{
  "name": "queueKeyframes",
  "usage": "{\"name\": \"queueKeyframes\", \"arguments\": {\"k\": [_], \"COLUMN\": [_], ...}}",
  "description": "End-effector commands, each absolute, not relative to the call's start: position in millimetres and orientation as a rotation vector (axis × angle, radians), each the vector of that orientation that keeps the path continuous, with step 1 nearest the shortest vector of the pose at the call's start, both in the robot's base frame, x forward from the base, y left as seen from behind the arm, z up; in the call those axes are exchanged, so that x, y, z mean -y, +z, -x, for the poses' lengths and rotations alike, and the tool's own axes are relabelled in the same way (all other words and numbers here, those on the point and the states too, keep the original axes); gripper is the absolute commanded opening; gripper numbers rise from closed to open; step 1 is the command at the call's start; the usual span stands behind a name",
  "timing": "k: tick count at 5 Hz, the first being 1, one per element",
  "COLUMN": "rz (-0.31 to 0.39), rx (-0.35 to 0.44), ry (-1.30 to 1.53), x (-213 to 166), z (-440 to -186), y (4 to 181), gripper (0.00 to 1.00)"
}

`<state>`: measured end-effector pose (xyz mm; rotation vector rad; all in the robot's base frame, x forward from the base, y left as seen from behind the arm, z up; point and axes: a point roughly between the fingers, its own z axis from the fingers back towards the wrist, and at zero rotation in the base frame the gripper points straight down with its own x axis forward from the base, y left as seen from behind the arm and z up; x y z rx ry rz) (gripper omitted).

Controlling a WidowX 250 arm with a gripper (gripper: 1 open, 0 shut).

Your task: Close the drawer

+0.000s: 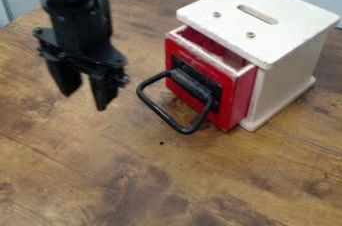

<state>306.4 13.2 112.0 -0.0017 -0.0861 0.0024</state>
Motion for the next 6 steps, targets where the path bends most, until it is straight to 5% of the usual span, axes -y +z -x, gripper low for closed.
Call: {"name": "queueKeyframes", "arguments": {"k": [1, 3, 6], "rz": [-0.005, -0.003, 0.001], "rx": [0.156, 0.171, 0.148], "ry": [0.062, 0.05, -0.011], "x": [-12.1, 2.9, -21.0], "z": [-315.4, -313.5, -325.4], "y": [132.9, 140.0, 128.5], "gripper": [1.0, 1.0, 1.0]}}
